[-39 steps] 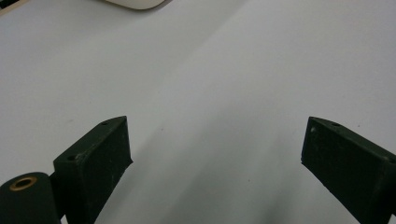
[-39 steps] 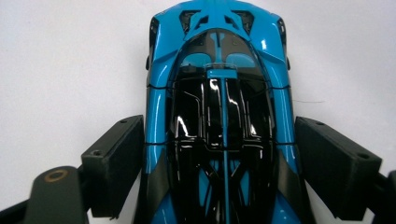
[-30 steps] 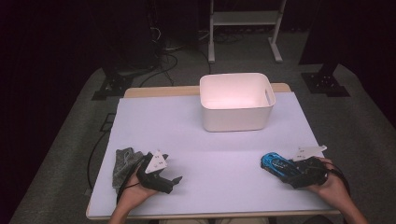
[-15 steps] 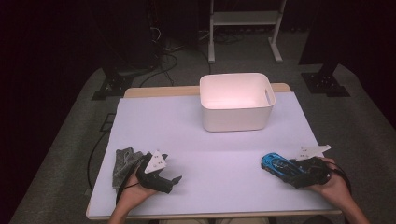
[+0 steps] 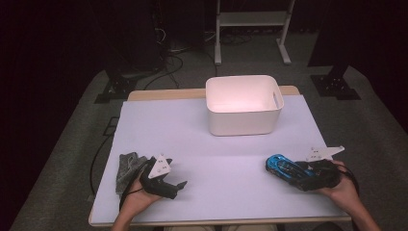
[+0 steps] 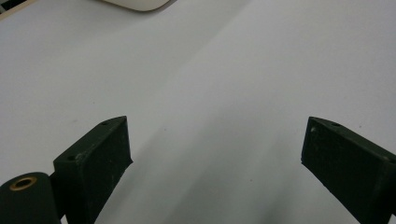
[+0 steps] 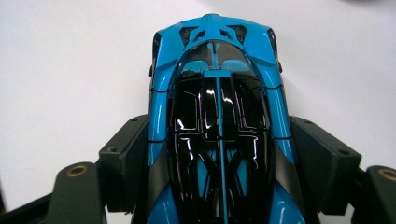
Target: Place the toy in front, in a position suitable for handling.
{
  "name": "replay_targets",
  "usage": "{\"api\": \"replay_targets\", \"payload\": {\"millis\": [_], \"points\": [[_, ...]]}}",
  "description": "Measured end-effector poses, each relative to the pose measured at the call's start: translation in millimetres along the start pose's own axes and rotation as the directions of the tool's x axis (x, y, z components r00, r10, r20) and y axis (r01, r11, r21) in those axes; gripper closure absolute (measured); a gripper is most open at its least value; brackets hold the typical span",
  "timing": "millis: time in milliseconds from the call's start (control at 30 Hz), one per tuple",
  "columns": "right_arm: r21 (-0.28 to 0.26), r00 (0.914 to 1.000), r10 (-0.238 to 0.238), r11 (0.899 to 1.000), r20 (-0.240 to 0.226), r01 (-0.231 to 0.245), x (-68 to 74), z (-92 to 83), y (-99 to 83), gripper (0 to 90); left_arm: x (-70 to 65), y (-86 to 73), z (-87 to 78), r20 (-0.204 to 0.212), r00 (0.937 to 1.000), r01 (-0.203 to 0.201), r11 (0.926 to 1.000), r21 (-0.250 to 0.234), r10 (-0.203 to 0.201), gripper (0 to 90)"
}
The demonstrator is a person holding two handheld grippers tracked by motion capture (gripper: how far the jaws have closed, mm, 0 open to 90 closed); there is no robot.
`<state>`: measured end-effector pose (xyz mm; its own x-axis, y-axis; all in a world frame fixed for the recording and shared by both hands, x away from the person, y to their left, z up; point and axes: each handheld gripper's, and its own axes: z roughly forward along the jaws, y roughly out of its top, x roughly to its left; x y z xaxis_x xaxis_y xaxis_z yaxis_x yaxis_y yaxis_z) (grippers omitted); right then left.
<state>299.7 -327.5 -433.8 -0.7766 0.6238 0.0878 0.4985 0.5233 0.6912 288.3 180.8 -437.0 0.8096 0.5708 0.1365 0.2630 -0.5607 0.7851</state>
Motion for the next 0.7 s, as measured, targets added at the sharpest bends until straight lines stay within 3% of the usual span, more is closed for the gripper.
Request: {"api": "replay_targets", "payload": {"millis": [100, 300, 400, 500, 533, 600, 633, 700], "points": [[-0.016, 0.9997, -0.017, 1.000, -0.020, 0.017, 3.5, -0.6, 7.8, 25.2, 0.3, 0.1, -0.8, 0.000, 1.0000, 0.001, 1.0000, 0.000, -0.001, 7.3], [-0.041, 0.9931, -0.096, 0.995, -0.068, 0.093, 19.9, 3.4, 37.5, 25.1, 0.9, 1.5, -4.3, -0.004, 1.0000, 0.002, 0.9999, -0.014, -0.002, 7.3], [-0.058, 0.9816, -0.151, 0.988, -0.118, 0.145, 34.3, 11.5, 60.6, 25.2, 1.6, 3.9, -8.5, -0.006, 1.0000, 0.005, 0.9994, -0.035, -0.005, 7.4], [-0.062, 0.9752, -0.173, 0.984, -0.138, 0.166, 40.6, 16.5, 69.7, 25.1, 2.4, 5.1, -11.7, -0.010, 0.9999, 0.003, 0.9991, -0.042, -0.004, 7.3], [-0.068, 0.9662, -0.200, 0.979, -0.162, 0.192, 47.5, 23.8, 79.9, 25.2, 2.7, 5.4, -13.0, -0.011, 0.9999, 0.009, 0.9987, -0.050, -0.010, 7.3], [-0.068, 0.9618, -0.211, 0.977, -0.174, 0.202, 50.9, 28.3, 84.8, 25.1, 4.4, 5.4, -16.1, -0.016, 0.9998, 0.008, 0.9986, -0.053, -0.009, 7.3], [-0.062, 0.9514, -0.235, 0.972, -0.199, 0.227, 57.3, 38.2, 93.8, 25.2, 5.3, 5.1, -17.6, -0.017, 0.9998, 0.012, 0.9985, -0.053, -0.013, 7.4], [-0.060, 0.9467, -0.247, 0.969, -0.206, 0.240, 60.4, 43.2, 97.8, 25.2, 7.4, 4.5, -20.9, -0.021, 0.9996, 0.017, 0.9982, -0.058, -0.018, 7.4]]}}
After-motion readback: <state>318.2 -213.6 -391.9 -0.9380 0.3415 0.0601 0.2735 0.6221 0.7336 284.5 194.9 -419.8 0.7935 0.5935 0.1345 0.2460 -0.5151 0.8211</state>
